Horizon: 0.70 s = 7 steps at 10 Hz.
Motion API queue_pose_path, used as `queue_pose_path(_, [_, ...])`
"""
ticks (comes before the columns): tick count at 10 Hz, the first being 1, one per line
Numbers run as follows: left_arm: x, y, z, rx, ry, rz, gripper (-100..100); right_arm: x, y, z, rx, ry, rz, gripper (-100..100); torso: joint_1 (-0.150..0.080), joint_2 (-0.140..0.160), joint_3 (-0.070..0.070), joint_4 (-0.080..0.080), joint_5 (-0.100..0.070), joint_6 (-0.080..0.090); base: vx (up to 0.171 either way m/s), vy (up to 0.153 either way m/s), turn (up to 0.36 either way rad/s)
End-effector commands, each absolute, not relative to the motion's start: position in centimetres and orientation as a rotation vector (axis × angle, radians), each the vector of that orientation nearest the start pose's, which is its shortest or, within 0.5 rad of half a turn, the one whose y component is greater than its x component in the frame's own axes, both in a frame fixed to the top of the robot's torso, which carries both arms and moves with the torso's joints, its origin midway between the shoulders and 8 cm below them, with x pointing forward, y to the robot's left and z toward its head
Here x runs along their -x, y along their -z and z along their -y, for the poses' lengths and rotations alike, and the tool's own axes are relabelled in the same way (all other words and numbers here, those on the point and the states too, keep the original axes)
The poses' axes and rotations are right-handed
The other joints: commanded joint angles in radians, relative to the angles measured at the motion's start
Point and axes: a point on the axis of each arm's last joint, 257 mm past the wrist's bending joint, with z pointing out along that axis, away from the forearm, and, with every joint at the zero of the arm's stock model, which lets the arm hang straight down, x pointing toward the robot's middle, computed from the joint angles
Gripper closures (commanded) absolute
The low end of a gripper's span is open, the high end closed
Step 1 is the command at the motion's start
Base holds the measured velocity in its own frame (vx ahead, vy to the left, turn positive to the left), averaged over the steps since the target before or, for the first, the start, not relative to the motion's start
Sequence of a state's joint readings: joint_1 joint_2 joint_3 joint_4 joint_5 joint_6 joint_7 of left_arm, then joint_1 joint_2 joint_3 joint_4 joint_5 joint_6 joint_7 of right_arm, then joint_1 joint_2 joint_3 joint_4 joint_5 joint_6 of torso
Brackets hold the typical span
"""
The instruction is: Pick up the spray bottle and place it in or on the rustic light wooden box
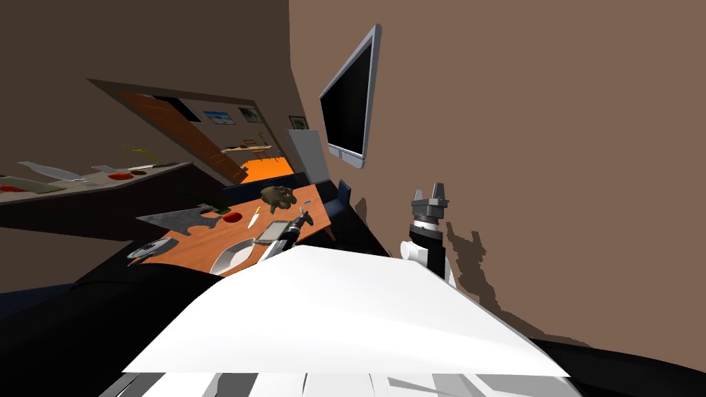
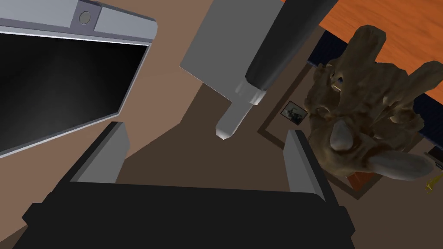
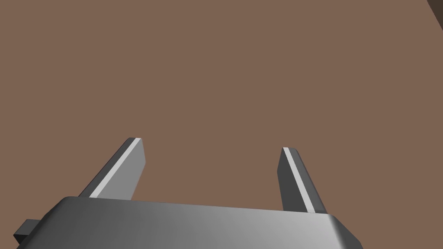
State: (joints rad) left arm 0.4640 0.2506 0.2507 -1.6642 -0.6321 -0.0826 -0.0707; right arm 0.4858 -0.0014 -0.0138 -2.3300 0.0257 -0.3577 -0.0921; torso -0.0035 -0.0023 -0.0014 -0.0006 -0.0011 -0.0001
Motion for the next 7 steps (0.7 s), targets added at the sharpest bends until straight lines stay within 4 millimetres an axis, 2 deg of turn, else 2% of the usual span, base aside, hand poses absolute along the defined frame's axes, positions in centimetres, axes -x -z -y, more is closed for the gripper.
queue_pose_path(1, [-34.3,34.3,-49.2,0.738,0.05,-1.693,-100,-35.8,-2.4,28.2,-0.743,-1.341,-0.652,0,0.0,0.0,0.0,0.0,0.0,0.0,0.084,-0.07,-0.079])
queue_pose_path(5, [-30.1,38.5,-54.6,0.768,-0.163,-1.805,-100,-35.8,-2.4,28.2,-0.743,-1.341,-0.652,0,-0.004,-0.002,-0.001,-0.001,-0.001,0.0,0.092,-0.108,-0.074])
queue_pose_path(7, [-28.2,39.8,-56.9,0.775,-0.254,-1.846,-100,-35.8,-2.4,28.2,-0.743,-1.341,-0.652,0,-0.002,-0.002,-0.001,-0.001,-0.001,0.0,0.086,-0.08,-0.056])
